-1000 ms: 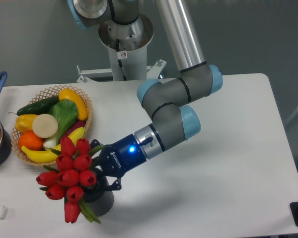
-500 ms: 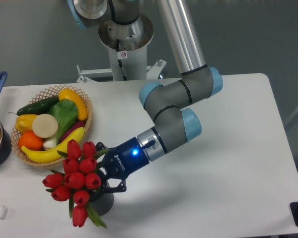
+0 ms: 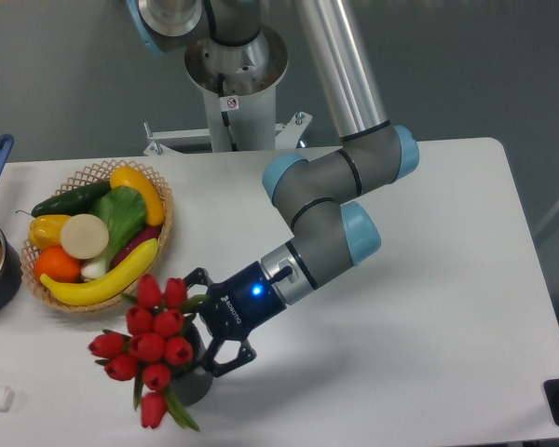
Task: Insert the flowers into the vase
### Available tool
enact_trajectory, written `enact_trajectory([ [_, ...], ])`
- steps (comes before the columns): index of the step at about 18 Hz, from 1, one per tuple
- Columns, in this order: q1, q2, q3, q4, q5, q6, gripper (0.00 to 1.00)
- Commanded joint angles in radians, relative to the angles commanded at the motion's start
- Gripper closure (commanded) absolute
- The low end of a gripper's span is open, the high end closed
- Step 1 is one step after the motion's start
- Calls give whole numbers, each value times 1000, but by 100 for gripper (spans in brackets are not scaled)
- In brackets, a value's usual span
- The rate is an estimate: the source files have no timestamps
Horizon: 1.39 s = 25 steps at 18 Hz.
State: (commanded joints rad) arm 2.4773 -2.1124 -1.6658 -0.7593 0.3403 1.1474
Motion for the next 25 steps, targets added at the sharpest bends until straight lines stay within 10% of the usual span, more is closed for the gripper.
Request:
enact_trajectory([
  [25,328,445,-104,-27,848,32,0],
])
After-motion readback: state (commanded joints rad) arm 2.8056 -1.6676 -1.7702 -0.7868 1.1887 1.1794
